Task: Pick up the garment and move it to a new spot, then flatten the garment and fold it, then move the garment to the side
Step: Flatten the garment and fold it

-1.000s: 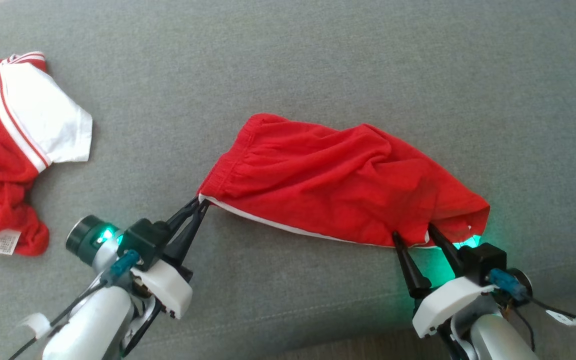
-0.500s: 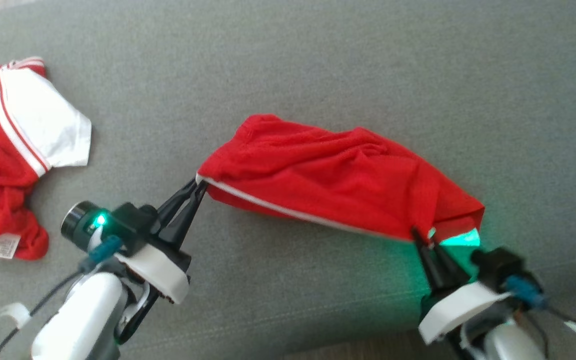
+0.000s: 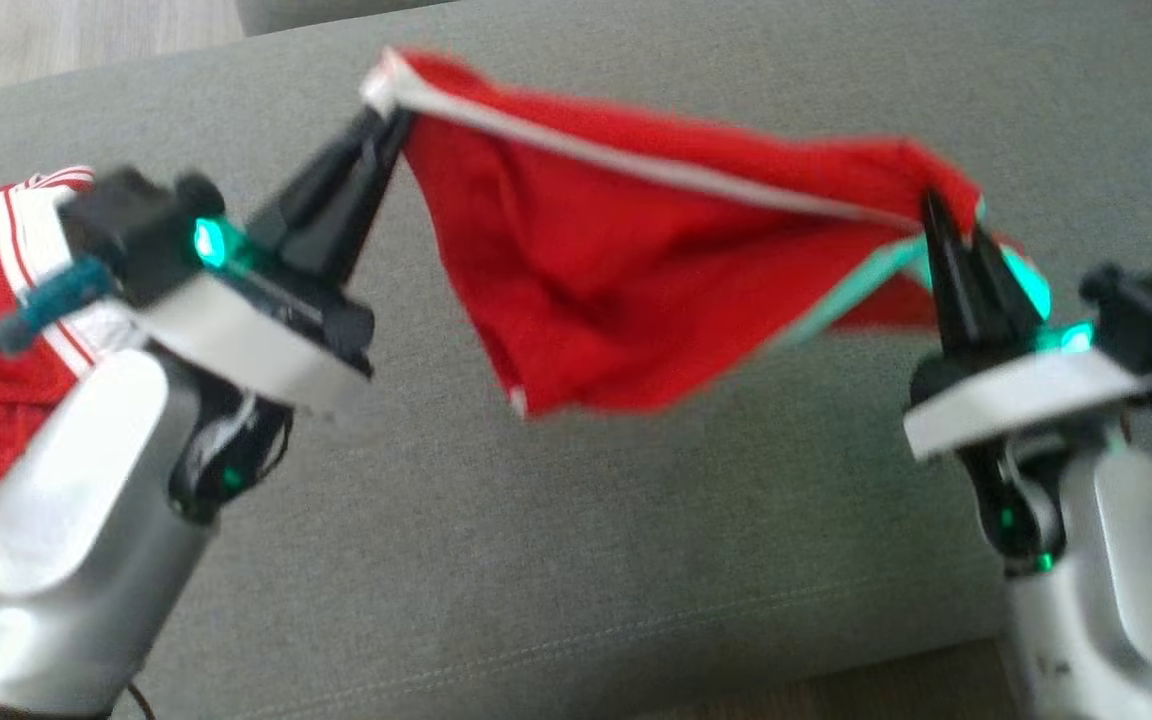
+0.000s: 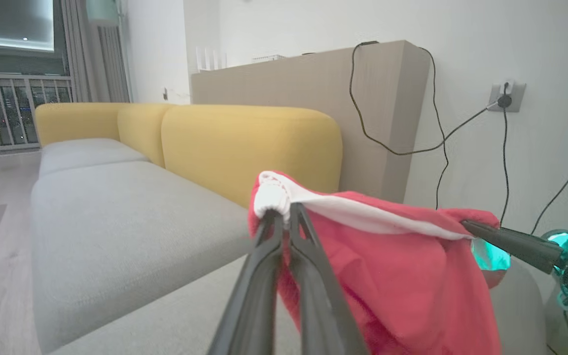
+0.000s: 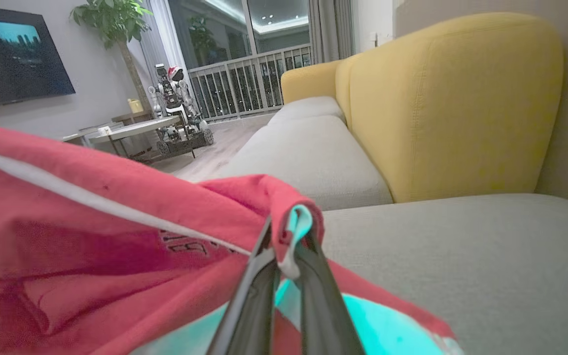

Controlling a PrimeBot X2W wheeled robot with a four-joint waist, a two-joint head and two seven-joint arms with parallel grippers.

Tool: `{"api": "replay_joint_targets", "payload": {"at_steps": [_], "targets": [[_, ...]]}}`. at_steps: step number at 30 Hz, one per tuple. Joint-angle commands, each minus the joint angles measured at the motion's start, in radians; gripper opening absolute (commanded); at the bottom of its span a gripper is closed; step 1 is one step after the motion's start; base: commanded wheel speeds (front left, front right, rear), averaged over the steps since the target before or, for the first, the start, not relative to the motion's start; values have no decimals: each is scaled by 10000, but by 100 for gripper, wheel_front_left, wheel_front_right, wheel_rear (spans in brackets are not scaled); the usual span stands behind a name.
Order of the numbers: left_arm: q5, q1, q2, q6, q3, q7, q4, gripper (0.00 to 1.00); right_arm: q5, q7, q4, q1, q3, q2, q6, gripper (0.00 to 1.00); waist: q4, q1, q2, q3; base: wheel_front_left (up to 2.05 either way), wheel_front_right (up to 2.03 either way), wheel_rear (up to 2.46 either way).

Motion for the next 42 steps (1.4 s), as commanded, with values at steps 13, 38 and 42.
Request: {"api": "replay_joint_targets", "payload": {"at_steps": [13,38,42], "targets": [[-343,908,-22,147,79,-665,1984,0,-897,-310,3015,-239,1142,11,-2,100,402,0,0,397,0,0,0],[601,1294,-569,-3,2074,-982,2588,0,-1191,-1635,3357,650,3630,11,-2,89,771,0,0,1322,0,0,0],[699,1229,-669,-36,2113,-982,2654,0,-604,-1858,4054,258,3964,11,-2,47,823,0,0,1352,0,0,0]]}}
